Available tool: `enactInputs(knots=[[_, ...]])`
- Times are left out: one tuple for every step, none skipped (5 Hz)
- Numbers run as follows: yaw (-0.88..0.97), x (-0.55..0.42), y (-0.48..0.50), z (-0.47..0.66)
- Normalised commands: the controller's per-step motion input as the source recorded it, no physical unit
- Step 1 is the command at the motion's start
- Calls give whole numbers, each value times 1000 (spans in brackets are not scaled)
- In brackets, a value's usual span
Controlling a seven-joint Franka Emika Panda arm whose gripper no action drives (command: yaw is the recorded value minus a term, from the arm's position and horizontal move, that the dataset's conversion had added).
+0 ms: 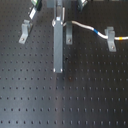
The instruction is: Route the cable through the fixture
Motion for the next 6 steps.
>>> enactInputs(knots=[[0,-5,-298,-298],[34,-45,-90,-308],[69,-1,-3,-339],[120,129,275,-237],[271,193,352,-213],[254,19,153,-13]])
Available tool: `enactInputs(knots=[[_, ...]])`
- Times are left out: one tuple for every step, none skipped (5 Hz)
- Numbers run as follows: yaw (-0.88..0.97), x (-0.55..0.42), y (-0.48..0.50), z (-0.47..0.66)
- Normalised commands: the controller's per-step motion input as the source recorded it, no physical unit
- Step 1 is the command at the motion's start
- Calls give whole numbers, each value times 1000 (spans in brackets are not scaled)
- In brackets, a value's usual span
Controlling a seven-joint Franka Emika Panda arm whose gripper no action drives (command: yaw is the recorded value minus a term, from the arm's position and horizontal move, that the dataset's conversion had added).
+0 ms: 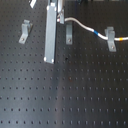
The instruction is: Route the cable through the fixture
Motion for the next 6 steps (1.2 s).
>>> enactInputs(knots=[[0,-151,-199,341],[560,-221,-70,245],[663,-219,-28,214],[706,-130,52,190],[346,293,150,196],[49,140,-12,281]])
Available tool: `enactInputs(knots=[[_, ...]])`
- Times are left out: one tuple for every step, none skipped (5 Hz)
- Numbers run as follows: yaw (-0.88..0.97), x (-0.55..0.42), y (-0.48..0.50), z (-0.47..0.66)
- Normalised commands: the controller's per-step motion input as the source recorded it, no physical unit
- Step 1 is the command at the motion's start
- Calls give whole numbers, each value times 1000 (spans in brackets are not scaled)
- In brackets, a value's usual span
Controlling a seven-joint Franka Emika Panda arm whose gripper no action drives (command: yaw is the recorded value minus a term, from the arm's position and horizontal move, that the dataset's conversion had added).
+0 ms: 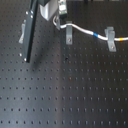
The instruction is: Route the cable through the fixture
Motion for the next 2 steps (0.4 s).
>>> enactInputs(knots=[[0,60,-67,147],[177,-53,-116,78]])
